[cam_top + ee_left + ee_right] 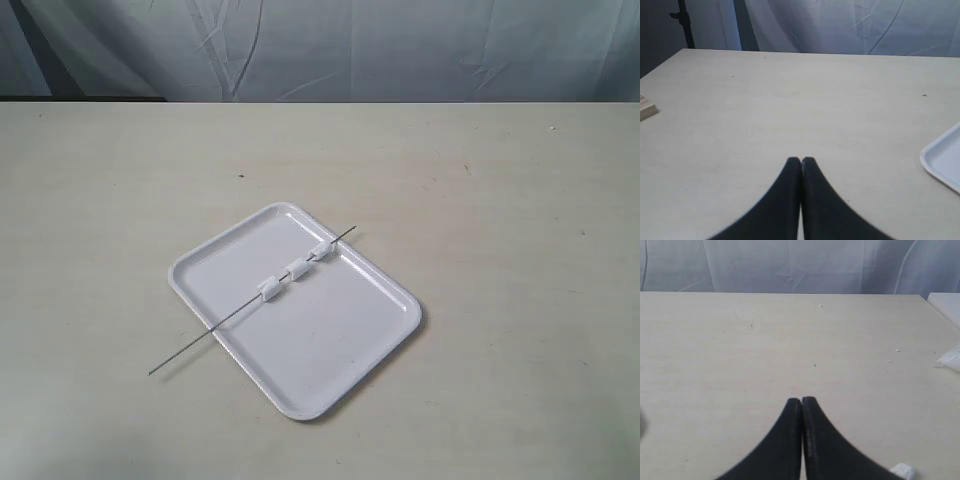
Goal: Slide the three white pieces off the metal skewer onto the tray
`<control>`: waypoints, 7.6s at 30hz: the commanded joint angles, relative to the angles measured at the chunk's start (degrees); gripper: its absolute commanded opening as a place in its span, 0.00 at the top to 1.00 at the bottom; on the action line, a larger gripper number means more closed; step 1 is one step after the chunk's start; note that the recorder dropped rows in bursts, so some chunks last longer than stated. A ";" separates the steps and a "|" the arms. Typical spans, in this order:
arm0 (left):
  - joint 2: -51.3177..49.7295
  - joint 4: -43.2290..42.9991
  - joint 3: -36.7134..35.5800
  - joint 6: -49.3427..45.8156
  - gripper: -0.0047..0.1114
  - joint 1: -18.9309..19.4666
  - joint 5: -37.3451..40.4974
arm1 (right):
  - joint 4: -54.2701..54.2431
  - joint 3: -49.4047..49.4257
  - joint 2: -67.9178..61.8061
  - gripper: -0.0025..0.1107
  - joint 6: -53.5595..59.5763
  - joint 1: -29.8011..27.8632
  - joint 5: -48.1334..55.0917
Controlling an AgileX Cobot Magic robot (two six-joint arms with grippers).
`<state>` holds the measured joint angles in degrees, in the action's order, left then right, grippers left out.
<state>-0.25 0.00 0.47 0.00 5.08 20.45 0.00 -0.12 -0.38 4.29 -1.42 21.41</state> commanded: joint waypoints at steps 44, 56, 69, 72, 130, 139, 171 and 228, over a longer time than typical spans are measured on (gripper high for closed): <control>0.25 -10.77 -0.31 13.33 0.96 0.05 -38.03 | -2.22 0.12 0.38 0.98 -2.21 0.22 -32.65; 0.25 -35.08 8.13 48.31 0.96 0.05 -39.04 | -6.70 0.12 0.38 0.98 -12.16 0.22 -44.33; -27.27 -99.10 34.78 90.59 0.96 -0.07 -60.91 | 3.60 -9.32 -1.55 0.98 -22.51 0.22 -29.87; -36.05 -99.95 39.00 95.90 0.96 -0.07 -66.59 | 3.60 -11.26 -2.25 0.98 -22.51 0.22 -27.20; -74.09 -99.95 44.13 93.38 0.96 -3.93 -54.29 | -3.10 -13.85 -2.25 0.98 -17.78 1.61 -12.46; -82.16 -99.95 38.08 109.09 0.96 -4.04 -79.19 | -3.07 -13.85 -2.25 0.98 -17.78 4.63 -10.93; -60.51 -99.95 47.44 29.83 0.96 -4.15 -82.93 | -3.07 -13.85 -2.25 0.98 -17.78 5.07 -10.10; -96.61 16.18 46.70 -35.06 0.80 -28.65 18.62 | -3.44 -13.85 -2.25 0.98 -17.78 5.59 -8.68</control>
<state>-96.03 15.20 47.05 -35.21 -22.96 40.20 -3.51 -13.73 -2.53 -13.74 4.03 12.05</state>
